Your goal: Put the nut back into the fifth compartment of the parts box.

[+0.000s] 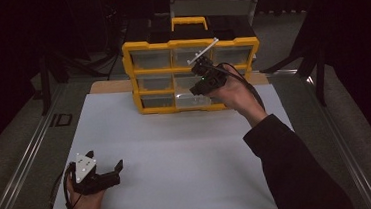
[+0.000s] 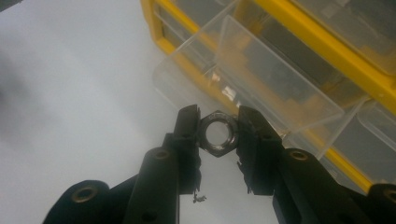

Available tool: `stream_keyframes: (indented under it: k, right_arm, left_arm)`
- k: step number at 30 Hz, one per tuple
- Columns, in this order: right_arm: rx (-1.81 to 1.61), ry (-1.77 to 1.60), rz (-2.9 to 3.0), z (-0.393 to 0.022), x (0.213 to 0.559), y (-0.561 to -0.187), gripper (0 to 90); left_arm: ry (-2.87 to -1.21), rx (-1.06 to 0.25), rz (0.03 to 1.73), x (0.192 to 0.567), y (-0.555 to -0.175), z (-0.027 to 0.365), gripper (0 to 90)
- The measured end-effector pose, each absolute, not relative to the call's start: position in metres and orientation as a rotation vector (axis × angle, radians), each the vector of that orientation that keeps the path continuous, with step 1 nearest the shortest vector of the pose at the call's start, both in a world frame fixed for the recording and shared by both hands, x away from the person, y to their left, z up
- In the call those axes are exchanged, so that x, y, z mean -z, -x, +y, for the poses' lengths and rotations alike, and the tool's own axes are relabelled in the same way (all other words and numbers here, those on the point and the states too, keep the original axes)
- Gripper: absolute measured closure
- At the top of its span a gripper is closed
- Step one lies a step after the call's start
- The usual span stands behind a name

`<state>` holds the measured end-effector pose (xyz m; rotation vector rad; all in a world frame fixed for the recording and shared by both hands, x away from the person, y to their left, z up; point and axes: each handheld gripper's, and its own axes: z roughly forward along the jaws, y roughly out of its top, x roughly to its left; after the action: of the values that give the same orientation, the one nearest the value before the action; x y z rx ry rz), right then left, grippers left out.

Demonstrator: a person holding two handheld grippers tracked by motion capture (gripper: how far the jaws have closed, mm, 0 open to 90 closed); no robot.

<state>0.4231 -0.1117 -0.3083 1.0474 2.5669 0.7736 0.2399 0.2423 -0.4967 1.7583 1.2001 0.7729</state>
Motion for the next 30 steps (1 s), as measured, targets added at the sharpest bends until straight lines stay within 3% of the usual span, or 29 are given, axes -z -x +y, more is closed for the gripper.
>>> stream_keyframes:
  k: [30]
  right_arm:
    - [-0.769, -1.159, 2.53, -0.107, 0.314, -0.451, 70.3]
  left_arm:
    - [-1.761, -0.772, 1.199, 0.497, -0.24, 0.242, 0.0]
